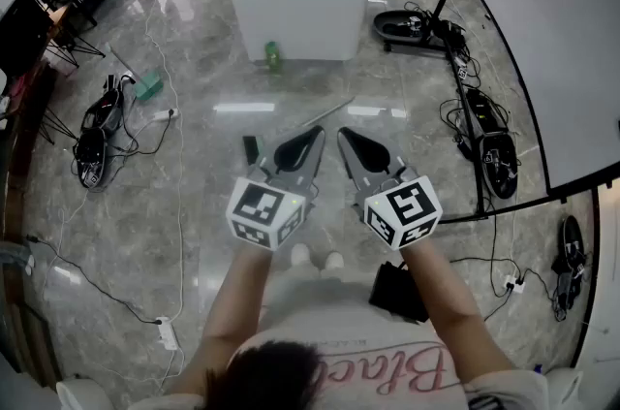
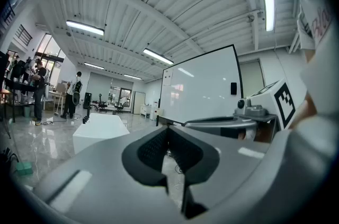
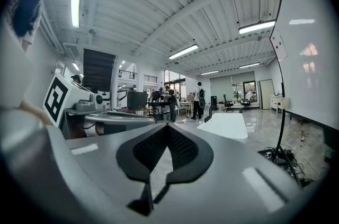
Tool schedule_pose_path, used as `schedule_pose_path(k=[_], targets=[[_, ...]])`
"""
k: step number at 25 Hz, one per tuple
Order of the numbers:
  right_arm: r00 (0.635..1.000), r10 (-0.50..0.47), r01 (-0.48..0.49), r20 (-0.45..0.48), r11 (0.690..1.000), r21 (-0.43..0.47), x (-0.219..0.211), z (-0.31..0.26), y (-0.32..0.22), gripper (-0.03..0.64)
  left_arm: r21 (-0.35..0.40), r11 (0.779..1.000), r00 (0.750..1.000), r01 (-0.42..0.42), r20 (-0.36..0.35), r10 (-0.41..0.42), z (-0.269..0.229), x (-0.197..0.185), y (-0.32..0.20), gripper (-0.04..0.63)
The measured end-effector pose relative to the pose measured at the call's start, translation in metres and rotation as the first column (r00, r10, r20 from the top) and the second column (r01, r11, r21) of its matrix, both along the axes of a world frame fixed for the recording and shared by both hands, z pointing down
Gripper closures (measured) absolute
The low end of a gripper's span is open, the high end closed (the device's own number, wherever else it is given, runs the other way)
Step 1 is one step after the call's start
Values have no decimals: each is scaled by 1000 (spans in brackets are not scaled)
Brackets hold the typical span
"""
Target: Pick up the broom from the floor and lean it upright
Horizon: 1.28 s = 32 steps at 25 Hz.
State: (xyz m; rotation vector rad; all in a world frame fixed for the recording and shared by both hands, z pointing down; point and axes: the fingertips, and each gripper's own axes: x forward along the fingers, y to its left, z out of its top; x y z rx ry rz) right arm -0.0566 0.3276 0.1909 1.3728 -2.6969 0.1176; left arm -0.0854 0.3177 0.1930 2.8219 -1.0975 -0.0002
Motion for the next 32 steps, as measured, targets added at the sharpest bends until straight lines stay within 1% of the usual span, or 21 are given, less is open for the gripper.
schedule_pose_path(k=[4,12,15,19,23,27,32], targets=[[1000,-2,2,9,1000,17,1,-5,-10,617,29,1000,1000,-1,9,1,-8,2,-7,597],[1000,4,-4,3,1000,14,-2,-3,-10,617,30,999,1000,14,1,-14,-9,-6,-9,597],[1000,20,-20,5,1000,8,-2,-1,-11,617,21,1000,1000,16,-5,-16,-7,-12,-11,597],[999,-1,0,42,1000,2,-6,2,-9,615,-2,1000,1000,15,-16,-15,3,-20,-15,597],[1000,22,-21,16,1000,-16,-13,12,-13,615,-15,1000,1000,6,-23,-6,7,-29,-21,597],[999,46,-45,18,999,-29,-20,20,-13,615,-20,1000,1000,-15,-18,15,12,-38,-24,597],[998,67,-67,-2,997,-45,-22,29,-15,615,-32,999,999,-34,-20,33,16,-44,-31,597]])
